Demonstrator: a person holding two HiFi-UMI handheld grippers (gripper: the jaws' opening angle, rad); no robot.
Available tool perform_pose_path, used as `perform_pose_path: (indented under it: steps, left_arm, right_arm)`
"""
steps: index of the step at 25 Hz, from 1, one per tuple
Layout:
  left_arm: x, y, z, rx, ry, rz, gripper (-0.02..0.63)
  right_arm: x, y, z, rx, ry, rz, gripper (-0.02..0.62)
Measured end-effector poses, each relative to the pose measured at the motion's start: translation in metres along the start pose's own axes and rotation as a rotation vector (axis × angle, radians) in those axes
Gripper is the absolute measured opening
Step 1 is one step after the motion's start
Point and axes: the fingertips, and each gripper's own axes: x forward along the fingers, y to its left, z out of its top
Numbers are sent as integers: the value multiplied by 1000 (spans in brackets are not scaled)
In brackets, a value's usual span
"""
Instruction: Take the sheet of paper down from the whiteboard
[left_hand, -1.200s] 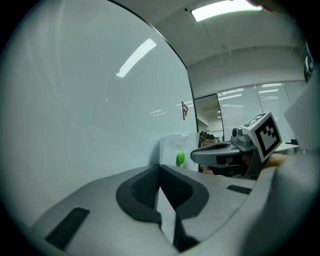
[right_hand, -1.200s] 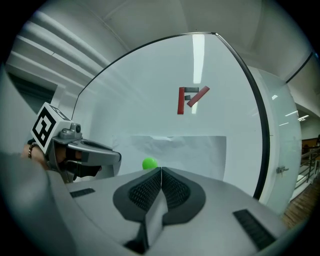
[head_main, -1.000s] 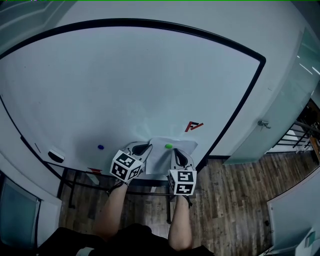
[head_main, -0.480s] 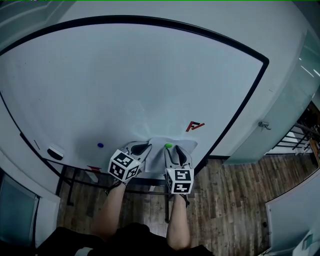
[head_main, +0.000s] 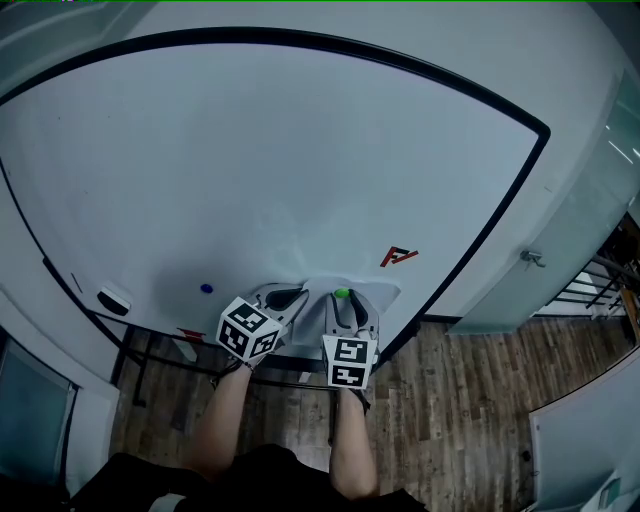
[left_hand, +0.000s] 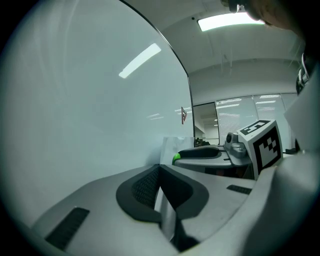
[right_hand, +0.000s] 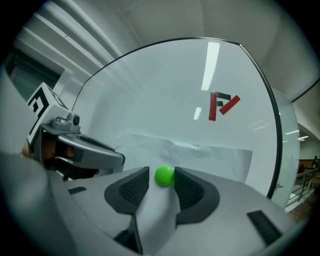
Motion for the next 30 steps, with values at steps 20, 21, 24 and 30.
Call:
perform_pose_path:
  steps: [20, 21, 24, 30]
  left_arm:
    - [-2, -3, 1, 7, 0, -39, 21]
    - [-2, -3, 1, 9, 1, -40, 20]
    - [-3, -3, 1, 13, 5, -40, 20]
    - [-1, -3, -1, 14, 12, -36, 21]
  right_arm:
    - [2, -4, -2, -3, 12, -100, 132]
    - [2, -4, -2, -2, 11, -99, 132]
    - [2, -5, -1, -1, 13, -97, 132]
    - [2, -6, -3, 10, 16, -96, 132]
